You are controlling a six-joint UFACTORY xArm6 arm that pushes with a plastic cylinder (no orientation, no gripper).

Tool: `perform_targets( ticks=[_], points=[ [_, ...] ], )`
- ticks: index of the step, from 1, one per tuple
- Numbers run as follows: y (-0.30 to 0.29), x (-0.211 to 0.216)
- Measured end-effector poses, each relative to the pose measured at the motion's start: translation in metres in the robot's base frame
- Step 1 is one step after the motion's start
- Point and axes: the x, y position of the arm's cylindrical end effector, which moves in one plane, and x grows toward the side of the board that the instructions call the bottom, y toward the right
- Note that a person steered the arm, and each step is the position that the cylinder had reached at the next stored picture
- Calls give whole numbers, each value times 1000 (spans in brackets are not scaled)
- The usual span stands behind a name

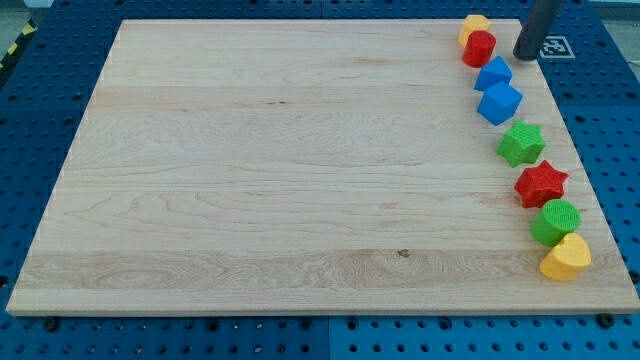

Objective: Push the red circle towards the top center

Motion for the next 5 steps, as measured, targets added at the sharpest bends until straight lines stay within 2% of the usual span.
perform_targets(
  ticks=[5],
  points=[
    [-24, -17]
  ],
)
